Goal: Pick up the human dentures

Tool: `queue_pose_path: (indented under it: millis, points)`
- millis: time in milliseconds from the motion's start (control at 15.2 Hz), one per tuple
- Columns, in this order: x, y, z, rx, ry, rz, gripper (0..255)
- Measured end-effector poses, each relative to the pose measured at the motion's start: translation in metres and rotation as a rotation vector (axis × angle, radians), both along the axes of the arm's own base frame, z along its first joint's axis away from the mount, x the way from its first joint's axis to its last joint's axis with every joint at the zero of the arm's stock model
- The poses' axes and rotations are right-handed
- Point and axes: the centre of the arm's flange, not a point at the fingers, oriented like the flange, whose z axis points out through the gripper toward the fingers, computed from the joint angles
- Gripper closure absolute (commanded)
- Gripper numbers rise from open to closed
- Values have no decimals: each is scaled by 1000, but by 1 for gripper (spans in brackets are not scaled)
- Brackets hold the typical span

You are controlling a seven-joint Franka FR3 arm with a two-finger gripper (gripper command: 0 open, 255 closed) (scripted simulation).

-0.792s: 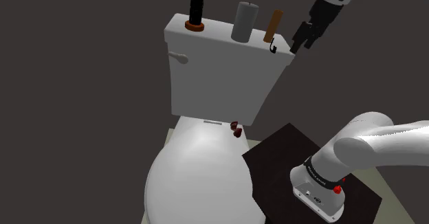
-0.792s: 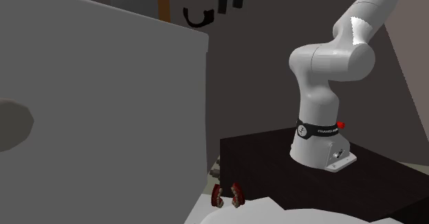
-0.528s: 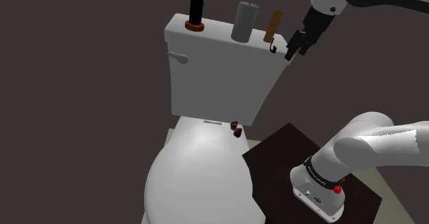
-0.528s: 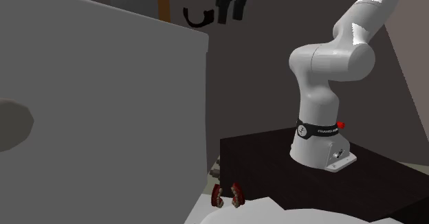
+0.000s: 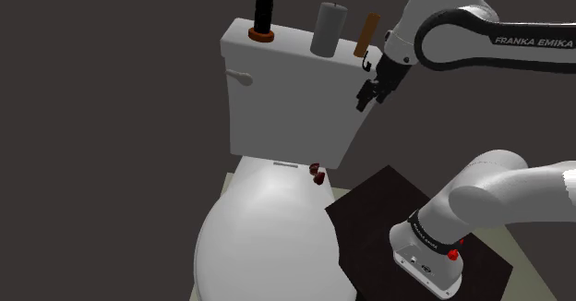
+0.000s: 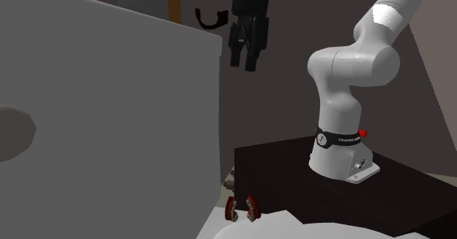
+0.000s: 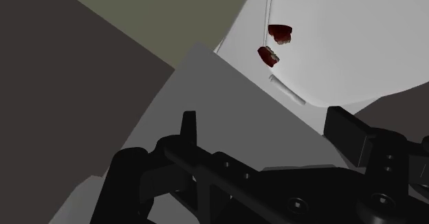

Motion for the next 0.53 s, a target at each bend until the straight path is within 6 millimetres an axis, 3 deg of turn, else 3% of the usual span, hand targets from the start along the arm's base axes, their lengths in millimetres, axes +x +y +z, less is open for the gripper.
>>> queue_pose_path:
  millis: [528]
  points:
    - [12,29,-98,-11,-12,-17,0]
